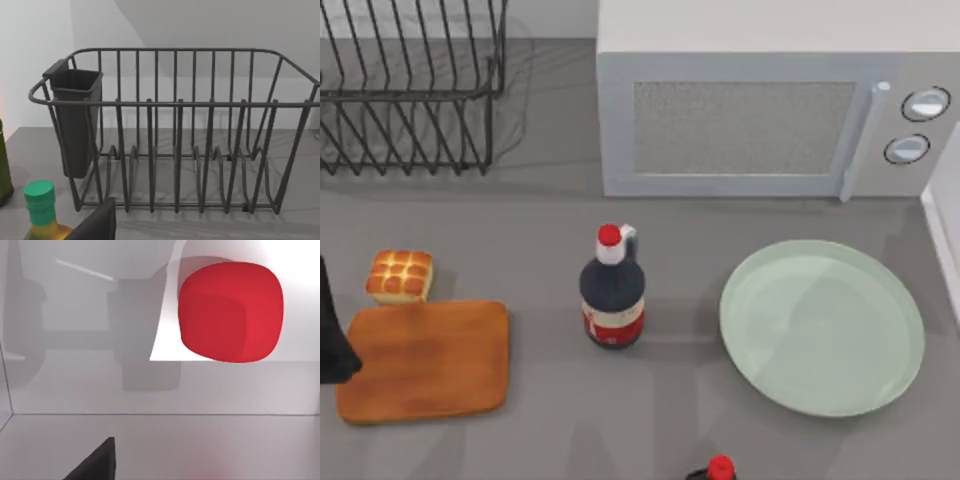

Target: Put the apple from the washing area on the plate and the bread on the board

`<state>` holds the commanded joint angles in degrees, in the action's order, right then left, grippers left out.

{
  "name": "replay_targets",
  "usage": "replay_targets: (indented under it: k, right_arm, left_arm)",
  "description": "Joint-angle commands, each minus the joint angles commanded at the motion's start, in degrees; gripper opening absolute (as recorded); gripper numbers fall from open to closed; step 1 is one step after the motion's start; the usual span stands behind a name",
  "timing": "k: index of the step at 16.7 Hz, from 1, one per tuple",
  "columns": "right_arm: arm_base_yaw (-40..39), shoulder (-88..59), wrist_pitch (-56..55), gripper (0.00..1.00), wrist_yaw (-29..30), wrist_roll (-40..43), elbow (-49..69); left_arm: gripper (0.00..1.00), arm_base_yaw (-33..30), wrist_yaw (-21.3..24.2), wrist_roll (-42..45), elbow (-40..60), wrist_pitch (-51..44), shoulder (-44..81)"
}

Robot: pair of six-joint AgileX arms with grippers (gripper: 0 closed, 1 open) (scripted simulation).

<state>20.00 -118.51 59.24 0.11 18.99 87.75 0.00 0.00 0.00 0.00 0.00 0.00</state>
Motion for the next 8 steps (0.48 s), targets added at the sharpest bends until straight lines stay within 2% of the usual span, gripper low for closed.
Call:
replay_targets:
  k: [4, 8]
  right_arm:
    - [-0.29, -1.41, -2.34, 1.0, 0.02, -0.08, -1.14]
    - [-0.2, -7.44, -12.32, 1.0, 0.08, -0.15, -4.78]
  left_arm:
    - [1.0, 0.0, 0.0, 0.0, 0.0, 0.0, 0.0]
    - [1.0, 0.0, 0.0, 0.0, 0.0, 0.0, 0.0]
